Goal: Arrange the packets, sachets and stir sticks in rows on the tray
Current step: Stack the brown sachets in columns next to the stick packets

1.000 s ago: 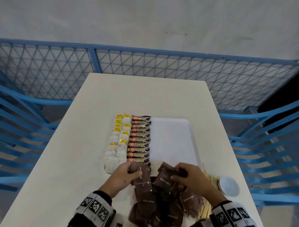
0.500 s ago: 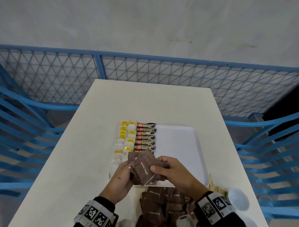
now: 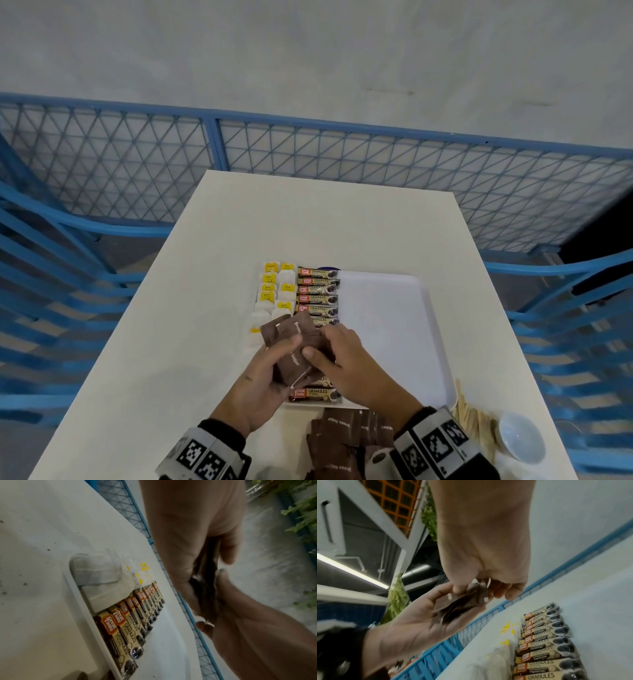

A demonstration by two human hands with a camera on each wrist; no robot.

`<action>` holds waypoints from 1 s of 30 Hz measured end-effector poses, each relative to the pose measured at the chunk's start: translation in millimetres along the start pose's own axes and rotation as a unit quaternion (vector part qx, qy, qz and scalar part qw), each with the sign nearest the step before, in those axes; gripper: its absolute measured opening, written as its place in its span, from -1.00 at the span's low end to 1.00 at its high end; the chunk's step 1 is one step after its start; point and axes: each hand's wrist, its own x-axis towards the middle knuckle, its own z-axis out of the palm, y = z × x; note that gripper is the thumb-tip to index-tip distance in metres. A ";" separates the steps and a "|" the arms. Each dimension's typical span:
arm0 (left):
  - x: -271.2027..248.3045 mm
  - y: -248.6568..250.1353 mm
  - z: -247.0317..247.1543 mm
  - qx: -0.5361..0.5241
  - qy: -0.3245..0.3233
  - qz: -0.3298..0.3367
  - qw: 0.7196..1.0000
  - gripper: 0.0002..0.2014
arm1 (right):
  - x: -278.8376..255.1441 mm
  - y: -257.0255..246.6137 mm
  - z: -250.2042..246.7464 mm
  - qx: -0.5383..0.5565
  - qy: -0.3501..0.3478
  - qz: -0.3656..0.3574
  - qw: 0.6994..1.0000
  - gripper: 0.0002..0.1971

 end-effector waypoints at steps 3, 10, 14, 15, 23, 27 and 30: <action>7.5 1.0 -2.7 0.010 0.048 0.013 0.999 -0.59 | -2.7 -6.4 10.4 -0.057 0.010 -0.029 0.998 -0.26; 10.5 12.9 -0.6 0.028 0.041 -0.002 0.999 -0.79 | 6.2 -18.7 11.0 -0.091 0.090 -0.154 0.980 0.15; 7.9 18.5 -0.3 0.058 0.010 -0.022 0.998 -0.72 | 16.8 -28.0 6.7 -0.134 0.010 -0.217 0.967 0.14; 7.5 19.7 -0.9 0.066 0.006 -0.028 0.997 -0.76 | 18.7 -30.2 6.0 -0.134 0.002 -0.215 0.967 0.11; 3.9 28.6 -16.5 0.090 0.002 -0.093 0.992 -0.80 | 25.1 -43.8 16.2 -0.156 0.035 -0.202 0.966 -0.05; 0.3 33.7 -23.6 0.051 -0.027 -0.084 0.995 -0.60 | 26.7 -46.5 17.9 -0.125 0.046 -0.214 0.968 -0.24; -1.0 32.5 -24.8 0.040 -0.034 -0.084 0.995 -0.55 | 26.2 -50.3 18.8 -0.139 0.041 -0.214 0.966 -0.18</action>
